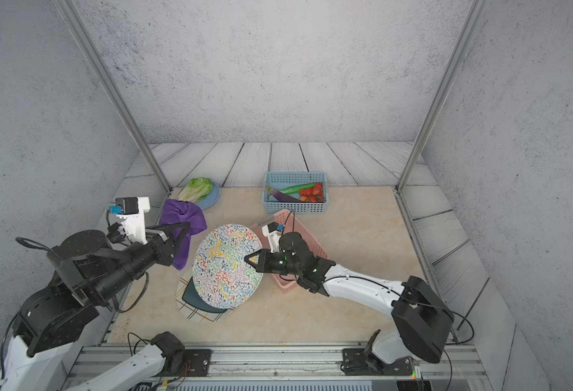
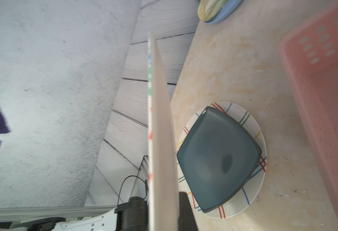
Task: Wipe the wet plate dry
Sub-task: Place the plate on the plate.
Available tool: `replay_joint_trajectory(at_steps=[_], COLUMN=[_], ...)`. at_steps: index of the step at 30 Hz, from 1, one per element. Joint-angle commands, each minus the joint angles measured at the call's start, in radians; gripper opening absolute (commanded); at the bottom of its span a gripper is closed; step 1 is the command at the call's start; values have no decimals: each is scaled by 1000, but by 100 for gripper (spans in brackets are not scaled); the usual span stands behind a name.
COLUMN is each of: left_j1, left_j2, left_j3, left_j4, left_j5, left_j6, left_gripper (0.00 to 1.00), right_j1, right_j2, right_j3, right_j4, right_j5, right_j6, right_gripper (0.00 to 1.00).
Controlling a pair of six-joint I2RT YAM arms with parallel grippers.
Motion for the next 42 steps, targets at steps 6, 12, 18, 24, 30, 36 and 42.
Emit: replay_joint_trajectory(at_steps=[6, 12, 18, 24, 30, 36, 42], left_j1=[5, 6, 6, 6, 5, 6, 6], left_j2=[-6, -9, -11, -13, -6, -4, -1], left_j3=[-13, -27, -28, -39, -46, -62, -70], left_j4=[-19, -16, -13, -10, 0, 15, 17], left_j5=[-2, 0, -1, -4, 2, 6, 6], left_j6=[32, 32, 33, 36, 32, 24, 22], left_gripper=[0, 0, 0, 0, 0, 0, 0], right_j1=[49, 60, 61, 61, 62, 66, 76], right_j2=[234, 361, 428, 465, 482, 491, 494], right_j3=[168, 237, 253, 230, 213, 198, 200], right_j4=[111, 126, 106, 39, -11, -48, -128], right_j5=[43, 26, 20, 30, 13, 13, 22], right_j6=[20, 44, 54, 24, -14, -46, -83], right_gripper=[0, 0, 0, 10, 25, 30, 48])
